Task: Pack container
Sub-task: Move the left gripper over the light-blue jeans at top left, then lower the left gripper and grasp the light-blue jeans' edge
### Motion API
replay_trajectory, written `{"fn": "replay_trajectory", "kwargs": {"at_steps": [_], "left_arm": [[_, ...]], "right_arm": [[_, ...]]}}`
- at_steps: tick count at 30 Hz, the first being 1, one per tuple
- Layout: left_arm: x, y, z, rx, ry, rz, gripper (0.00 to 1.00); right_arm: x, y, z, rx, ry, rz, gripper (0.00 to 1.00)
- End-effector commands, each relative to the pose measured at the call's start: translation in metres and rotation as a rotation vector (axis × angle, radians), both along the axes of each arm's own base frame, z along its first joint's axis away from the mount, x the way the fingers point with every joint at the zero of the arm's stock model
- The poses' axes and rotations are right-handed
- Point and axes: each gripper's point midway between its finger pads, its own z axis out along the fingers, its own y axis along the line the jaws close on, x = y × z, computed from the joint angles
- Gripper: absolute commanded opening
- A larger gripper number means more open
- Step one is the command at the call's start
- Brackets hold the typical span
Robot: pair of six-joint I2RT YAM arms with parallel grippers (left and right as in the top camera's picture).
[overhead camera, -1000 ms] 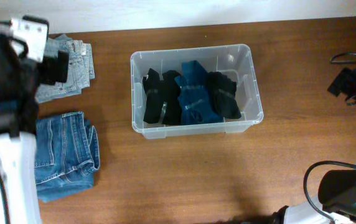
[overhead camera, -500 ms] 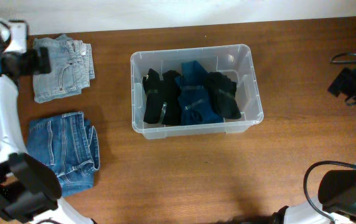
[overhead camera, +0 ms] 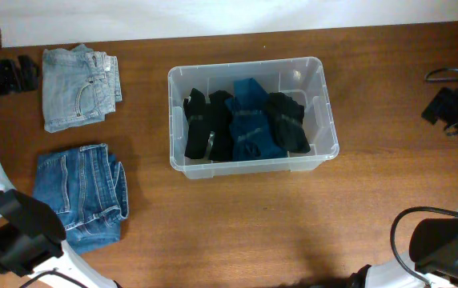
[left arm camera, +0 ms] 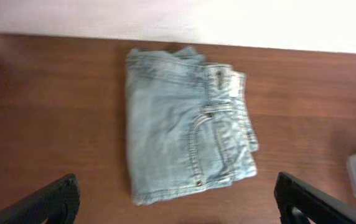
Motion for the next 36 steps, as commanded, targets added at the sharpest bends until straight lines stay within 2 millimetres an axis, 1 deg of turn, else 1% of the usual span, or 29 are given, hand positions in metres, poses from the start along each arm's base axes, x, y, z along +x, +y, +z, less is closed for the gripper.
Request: {"fn": "replay_trajectory", "kwargs": {"at_steps": [1,4,6,8,11,15,17,21,24,25,29,32,36], "left_arm": [[0.016,-0.018,-0.012,-0.024,-0.032,-0.135,0.99],[0.017,-0.014,-0.018,-0.013,-0.017,-0.120,0.99],[0.014,-0.001,-0.028,0.000,0.018,-0.065,0.99],[0.014,0.014,-0.043,-0.064,0.049,0.039,0.99],[0.013,0.023,-0.058,-0.157,0.075,0.139,0.99],[0.008,0.034,-0.082,-0.204,0.124,0.183,0.99],[0.007,0.034,-0.088,-0.241,0.126,0.169,0.99],[0.011,0.023,-0.098,-0.359,0.109,0.105,0.99],[0.013,0.018,-0.112,-0.433,0.116,0.075,0.99],[0.013,0.017,-0.122,-0.461,0.127,0.070,0.99],[0.012,0.019,-0.143,-0.488,0.162,0.088,0.99],[0.013,0.021,-0.147,-0.482,0.162,0.091,0.99],[0.011,0.036,-0.155,-0.404,0.186,0.148,0.99]], "right_arm": [[0.000,-0.003,-0.001,-0.008,0.011,-0.002,0.98],[0.000,-0.003,-0.001,-0.008,0.011,-0.002,0.98],[0.000,-0.003,-0.001,-0.008,0.011,-0.002,0.98],[0.000,-0.003,-0.001,-0.008,0.011,-0.002,0.98],[0.000,-0.003,-0.001,-0.008,0.011,-0.002,0.98],[0.000,-0.003,-0.001,-0.008,0.011,-0.002,0.98],[0.000,-0.003,-0.001,-0.008,0.011,-0.002,0.98],[0.000,-0.003,-0.001,-0.008,0.011,-0.002,0.99],[0.000,-0.003,-0.001,-0.008,0.011,-0.002,0.98],[0.000,-0.003,-0.001,-0.008,0.011,-0.002,0.98],[0.000,-0.003,-0.001,-0.008,0.011,-0.002,0.98],[0.000,-0.003,-0.001,-0.008,0.011,-0.002,0.98],[0.000,-0.003,-0.001,-0.008,0.011,-0.002,0.98]]}}
